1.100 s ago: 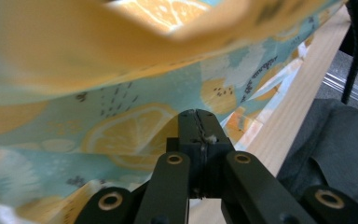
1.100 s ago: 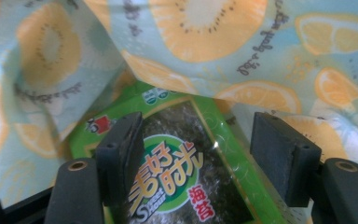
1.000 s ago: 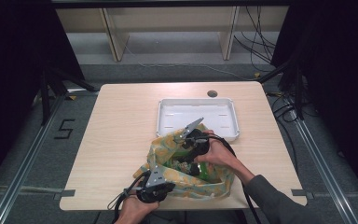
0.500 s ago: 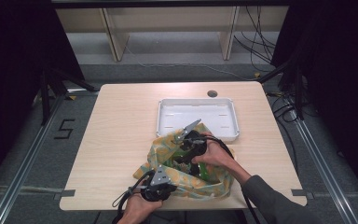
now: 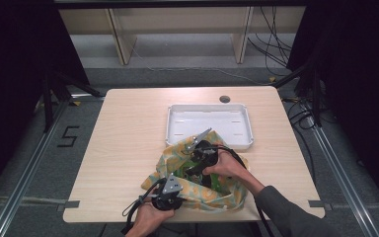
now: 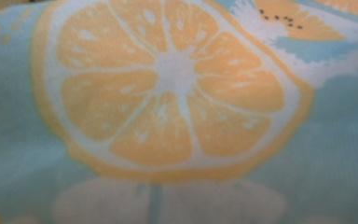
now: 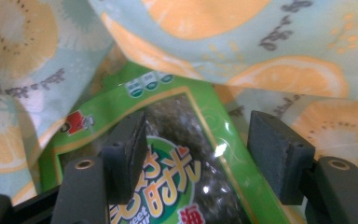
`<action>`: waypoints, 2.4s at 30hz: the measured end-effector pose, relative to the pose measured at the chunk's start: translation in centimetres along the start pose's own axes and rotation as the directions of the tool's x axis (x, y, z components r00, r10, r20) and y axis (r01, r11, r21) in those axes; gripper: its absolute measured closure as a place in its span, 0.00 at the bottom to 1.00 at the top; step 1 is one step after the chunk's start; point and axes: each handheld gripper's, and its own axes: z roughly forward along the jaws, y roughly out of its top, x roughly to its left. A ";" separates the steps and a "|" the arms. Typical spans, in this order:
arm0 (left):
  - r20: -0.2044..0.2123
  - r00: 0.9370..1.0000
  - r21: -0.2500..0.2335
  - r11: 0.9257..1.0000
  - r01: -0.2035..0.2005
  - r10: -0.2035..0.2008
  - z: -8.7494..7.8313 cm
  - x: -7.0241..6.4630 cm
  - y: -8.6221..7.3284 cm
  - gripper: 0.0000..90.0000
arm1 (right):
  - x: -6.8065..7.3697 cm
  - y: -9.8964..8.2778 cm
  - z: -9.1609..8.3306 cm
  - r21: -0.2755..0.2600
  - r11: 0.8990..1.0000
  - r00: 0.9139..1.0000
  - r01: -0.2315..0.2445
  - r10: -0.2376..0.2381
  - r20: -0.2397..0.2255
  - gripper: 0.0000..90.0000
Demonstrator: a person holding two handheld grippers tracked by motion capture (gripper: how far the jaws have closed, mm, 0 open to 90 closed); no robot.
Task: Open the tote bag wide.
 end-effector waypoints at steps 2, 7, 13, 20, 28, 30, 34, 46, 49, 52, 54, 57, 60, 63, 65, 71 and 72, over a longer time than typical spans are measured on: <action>-0.006 1.000 -0.003 1.000 0.003 -0.003 0.1 0.0 0.0 1.00 | 0.0 0.0 0.1 0.009 1.000 1.000 0.003 -0.003 -0.002 0.43; -0.008 1.000 -0.001 1.000 -0.027 0.027 0.1 0.0 0.1 1.00 | 0.0 -0.1 0.0 0.011 1.000 1.000 -0.015 0.016 -0.020 0.43; -0.010 1.000 -0.003 1.000 -0.022 0.022 0.1 0.0 0.2 1.00 | -0.1 -0.2 -0.3 0.022 1.000 0.999 -0.018 0.019 -0.031 0.47; -0.007 1.000 -0.002 1.000 -0.022 0.021 0.1 0.0 0.2 1.00 | -0.1 -0.2 -0.8 0.022 0.999 0.999 -0.031 0.032 -0.039 0.51; 0.002 1.000 0.001 1.000 -0.001 0.001 0.2 -0.2 0.1 1.00 | 0.3 -0.3 -1.5 0.020 0.998 0.997 -0.055 0.056 -0.062 0.57; -0.007 1.000 0.005 1.000 0.000 0.000 0.2 -0.2 0.1 1.00 | 0.4 -0.3 -1.5 0.019 1.000 0.997 -0.025 0.026 -0.066 0.59; -0.009 1.000 0.005 1.000 -0.024 0.024 0.2 -0.1 0.1 1.00 | 0.7 -0.3 -2.0 0.022 0.999 0.998 -0.035 0.036 -0.054 0.62; -0.011 1.000 0.014 1.000 -0.024 0.024 0.2 0.0 0.1 1.00 | 1.4 -0.3 -3.1 0.023 0.996 0.992 -0.084 0.086 -0.090 0.70; -0.009 1.000 0.011 1.000 0.002 -0.002 0.2 -0.2 0.0 1.00 | 1.4 -0.3 -3.2 0.019 0.997 0.991 -0.076 0.077 -0.108 0.72; -0.009 1.000 0.012 1.000 0.002 -0.002 0.3 -0.2 0.0 1.00 | 1.6 -0.3 -3.4 0.021 0.996 0.989 -0.085 0.087 -0.120 0.74; -0.010 1.000 0.014 1.000 0.000 0.000 0.2 -0.2 0.0 1.00 | 1.7 -0.2 -3.6 0.038 0.994 0.984 -0.103 0.108 -0.141 0.75; -0.017 1.000 0.016 1.000 -0.003 0.003 0.3 -0.1 0.0 1.00 | 1.8 -0.2 -3.7 0.019 0.997 0.989 -0.080 0.082 -0.124 0.78; -0.019 1.000 0.024 1.000 -0.009 0.009 0.2 -0.1 0.0 1.00 | 2.0 -0.2 -3.9 0.025 0.995 0.985 -0.093 0.096 -0.143 0.79; -0.011 1.000 0.016 1.000 0.001 0.000 0.3 -0.1 0.0 1.00 | 2.2 -0.1 -4.0 0.017 0.997 0.985 -0.077 0.078 -0.151 0.81; -0.019 1.000 0.020 1.000 -0.002 0.003 0.3 0.0 0.0 1.00 | 2.4 -0.1 -4.1 0.024 0.996 0.984 -0.089 0.092 -0.152 0.83; 0.011 1.000 0.020 1.000 0.021 -0.022 0.2 -0.1 0.1 0.99 | 2.8 0.1 -4.3 0.024 0.998 0.989 -0.060 0.063 -0.136 0.84; 0.011 1.000 0.018 1.000 0.024 -0.024 0.1 -0.1 0.1 0.97 | 2.9 0.2 -4.3 0.024 0.998 0.987 -0.062 0.064 -0.150 0.84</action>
